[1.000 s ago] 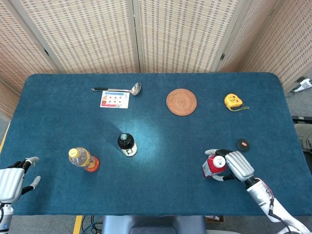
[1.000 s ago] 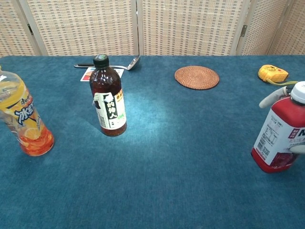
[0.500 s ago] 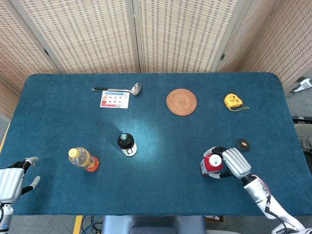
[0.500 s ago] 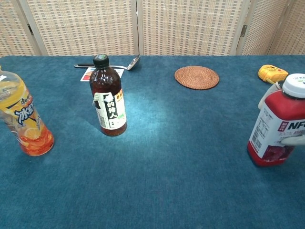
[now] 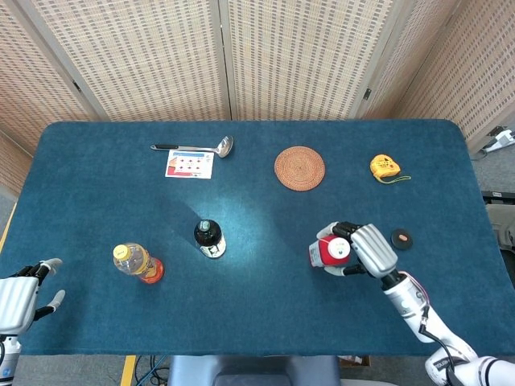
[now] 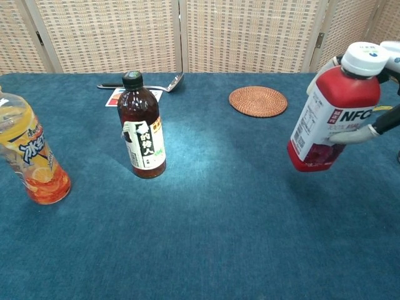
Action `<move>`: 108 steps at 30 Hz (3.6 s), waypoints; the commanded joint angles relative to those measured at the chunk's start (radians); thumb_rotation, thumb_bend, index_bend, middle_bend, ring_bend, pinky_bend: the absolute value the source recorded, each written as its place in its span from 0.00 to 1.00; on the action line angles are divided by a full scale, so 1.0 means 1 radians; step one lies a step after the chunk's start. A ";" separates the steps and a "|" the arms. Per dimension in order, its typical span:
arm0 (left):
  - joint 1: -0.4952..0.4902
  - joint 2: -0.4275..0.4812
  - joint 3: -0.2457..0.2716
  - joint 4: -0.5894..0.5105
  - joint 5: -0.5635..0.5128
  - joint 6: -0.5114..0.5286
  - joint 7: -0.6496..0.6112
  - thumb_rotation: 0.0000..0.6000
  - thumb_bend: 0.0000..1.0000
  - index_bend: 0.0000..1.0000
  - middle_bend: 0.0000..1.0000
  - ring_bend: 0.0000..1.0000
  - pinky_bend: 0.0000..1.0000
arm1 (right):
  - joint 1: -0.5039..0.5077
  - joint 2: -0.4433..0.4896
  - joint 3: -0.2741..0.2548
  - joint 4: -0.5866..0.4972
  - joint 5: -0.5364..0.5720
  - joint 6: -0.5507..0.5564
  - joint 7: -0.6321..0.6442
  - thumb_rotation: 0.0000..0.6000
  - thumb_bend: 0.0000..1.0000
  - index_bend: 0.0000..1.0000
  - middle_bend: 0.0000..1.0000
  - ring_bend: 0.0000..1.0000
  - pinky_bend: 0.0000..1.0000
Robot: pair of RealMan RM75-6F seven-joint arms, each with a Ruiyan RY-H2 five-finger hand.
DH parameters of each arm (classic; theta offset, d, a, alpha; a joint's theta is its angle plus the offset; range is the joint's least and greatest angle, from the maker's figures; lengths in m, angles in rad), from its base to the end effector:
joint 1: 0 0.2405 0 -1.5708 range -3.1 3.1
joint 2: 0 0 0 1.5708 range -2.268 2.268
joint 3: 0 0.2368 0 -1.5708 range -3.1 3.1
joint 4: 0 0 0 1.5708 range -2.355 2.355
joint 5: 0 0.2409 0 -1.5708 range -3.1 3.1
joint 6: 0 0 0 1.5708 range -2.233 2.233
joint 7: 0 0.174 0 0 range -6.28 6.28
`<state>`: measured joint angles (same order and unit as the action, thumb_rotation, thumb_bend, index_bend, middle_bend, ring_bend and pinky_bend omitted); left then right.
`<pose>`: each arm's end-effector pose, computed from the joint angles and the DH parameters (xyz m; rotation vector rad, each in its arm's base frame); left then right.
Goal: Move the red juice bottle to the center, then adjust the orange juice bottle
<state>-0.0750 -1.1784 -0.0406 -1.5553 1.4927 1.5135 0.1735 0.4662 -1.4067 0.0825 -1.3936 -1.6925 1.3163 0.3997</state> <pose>-0.3133 0.2073 0.1128 -1.4125 -0.7695 -0.7762 -0.1891 -0.3078 0.0186 1.7387 -1.0757 1.4605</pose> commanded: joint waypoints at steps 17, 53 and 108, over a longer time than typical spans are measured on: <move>0.004 0.006 -0.001 -0.001 -0.009 -0.001 -0.007 1.00 0.23 0.58 0.45 0.46 0.64 | 0.155 -0.178 0.071 0.211 0.084 -0.117 0.129 1.00 0.00 0.49 0.60 0.56 0.68; 0.006 0.007 -0.013 0.016 -0.021 0.001 -0.049 1.00 0.23 0.59 0.45 0.46 0.64 | 0.283 -0.323 0.056 0.371 0.137 -0.226 0.195 1.00 0.00 0.49 0.60 0.56 0.68; -0.018 0.006 -0.002 -0.039 0.017 -0.022 -0.064 1.00 0.23 0.52 0.45 0.46 0.64 | -0.151 0.255 -0.123 -0.244 0.120 0.198 -0.490 1.00 0.00 0.04 0.22 0.24 0.55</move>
<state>-0.0911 -1.1711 -0.0424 -1.5928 1.5083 1.4931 0.1108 0.3510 -1.1723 -0.0176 -1.6312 -1.5596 1.4810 -0.0832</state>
